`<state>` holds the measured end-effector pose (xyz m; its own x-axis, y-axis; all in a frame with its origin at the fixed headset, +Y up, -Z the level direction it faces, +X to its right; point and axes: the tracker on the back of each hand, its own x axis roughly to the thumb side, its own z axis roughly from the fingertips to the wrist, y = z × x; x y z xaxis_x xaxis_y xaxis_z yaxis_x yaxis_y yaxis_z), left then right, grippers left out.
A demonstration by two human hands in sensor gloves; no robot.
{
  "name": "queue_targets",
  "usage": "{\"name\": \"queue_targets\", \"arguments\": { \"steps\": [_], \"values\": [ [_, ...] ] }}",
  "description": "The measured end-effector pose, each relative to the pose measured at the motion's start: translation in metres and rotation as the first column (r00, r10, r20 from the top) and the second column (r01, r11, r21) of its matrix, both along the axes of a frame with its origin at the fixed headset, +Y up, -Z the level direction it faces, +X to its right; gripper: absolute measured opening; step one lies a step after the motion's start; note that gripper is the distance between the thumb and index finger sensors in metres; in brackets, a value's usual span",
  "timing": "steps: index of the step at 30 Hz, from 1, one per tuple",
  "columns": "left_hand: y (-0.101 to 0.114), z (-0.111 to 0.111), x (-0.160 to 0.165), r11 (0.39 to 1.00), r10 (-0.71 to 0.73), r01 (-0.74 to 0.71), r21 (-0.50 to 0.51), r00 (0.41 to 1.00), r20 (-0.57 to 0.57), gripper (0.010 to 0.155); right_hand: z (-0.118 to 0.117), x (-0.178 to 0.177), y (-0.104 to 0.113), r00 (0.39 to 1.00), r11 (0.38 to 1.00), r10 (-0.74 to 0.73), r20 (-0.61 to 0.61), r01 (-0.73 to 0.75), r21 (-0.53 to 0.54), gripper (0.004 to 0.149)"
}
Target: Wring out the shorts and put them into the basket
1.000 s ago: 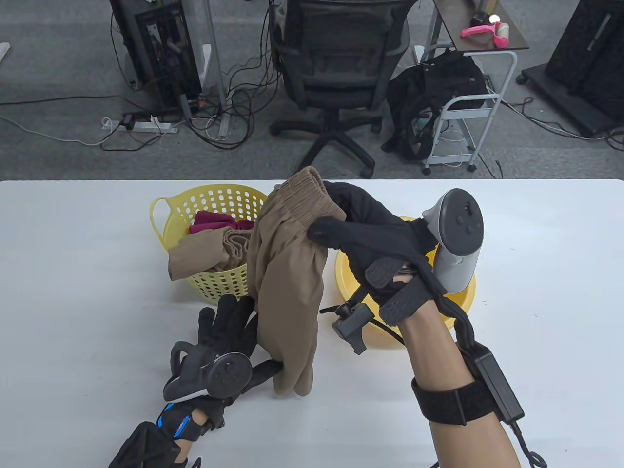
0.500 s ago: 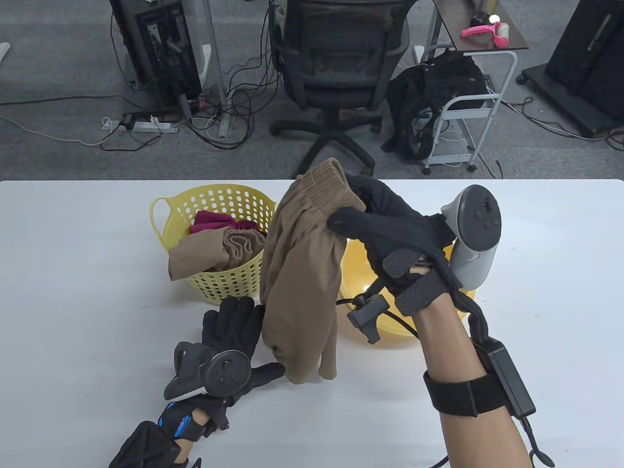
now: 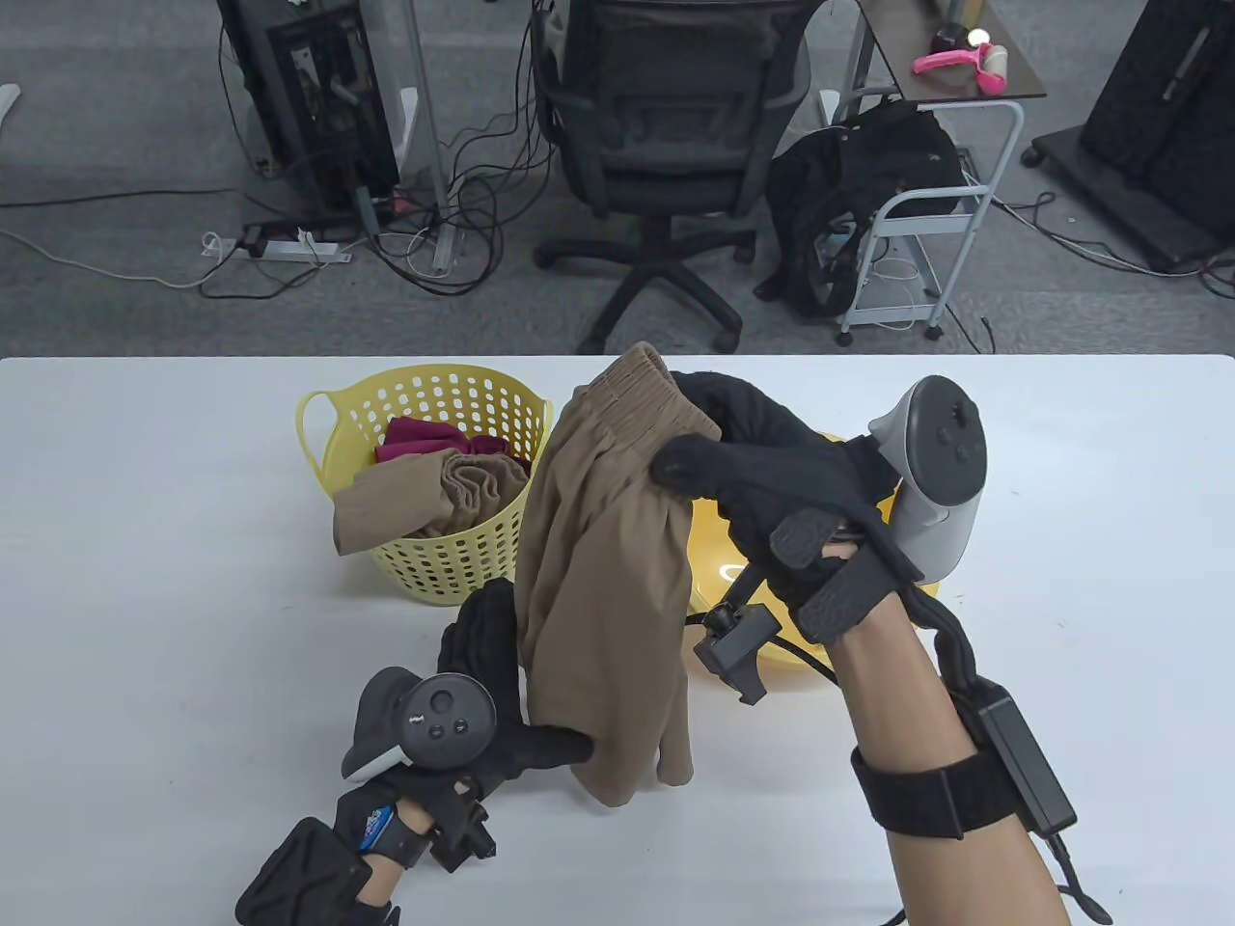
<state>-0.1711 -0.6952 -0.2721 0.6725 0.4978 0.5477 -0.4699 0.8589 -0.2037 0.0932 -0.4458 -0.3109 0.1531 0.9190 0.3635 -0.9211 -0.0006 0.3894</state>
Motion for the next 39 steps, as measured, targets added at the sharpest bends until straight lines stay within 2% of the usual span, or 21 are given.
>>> {"name": "queue_targets", "arguments": {
  "steps": [4, 9, 19, 30, 32, 36, 39],
  "values": [
    [-0.003, -0.001, 0.001, 0.99, 0.119, -0.114, -0.083, 0.991, 0.054, 0.14, 0.0, -0.011, 0.001, 1.0, 1.0, -0.013, -0.023, 0.013, 0.006, 0.065],
    [-0.006, -0.002, 0.006, 0.983, 0.152, -0.144, -0.111, 0.985, 0.075, 0.14, -0.002, -0.026, 0.0, 0.999, 1.0, -0.024, -0.047, 0.024, 0.003, 0.065],
    [-0.012, -0.01, 0.01, 0.944, 0.292, -0.287, -0.16, 0.956, 0.008, 0.125, -0.009, -0.05, -0.008, 0.994, 0.999, -0.052, -0.095, 0.051, -0.01, 0.065],
    [-0.01, -0.016, 0.006, 0.929, 0.345, -0.349, -0.119, 0.937, -0.059, 0.088, -0.013, -0.054, -0.012, 0.991, 0.997, -0.073, -0.113, 0.072, -0.013, 0.065],
    [-0.009, -0.016, 0.005, 0.937, 0.328, -0.331, -0.113, 0.944, -0.044, 0.078, -0.013, -0.051, -0.011, 0.992, 0.997, -0.071, -0.107, 0.07, -0.009, 0.064],
    [-0.008, -0.017, 0.001, 0.954, 0.281, -0.286, -0.091, 0.958, -0.063, 0.046, -0.012, -0.043, -0.009, 0.995, 0.999, -0.05, -0.084, 0.05, 0.005, 0.064],
    [-0.005, -0.018, -0.003, 0.971, 0.226, -0.232, -0.055, 0.969, -0.095, 0.039, -0.011, -0.032, -0.007, 0.999, 1.0, -0.021, -0.048, 0.022, 0.019, 0.064]
  ]
}}
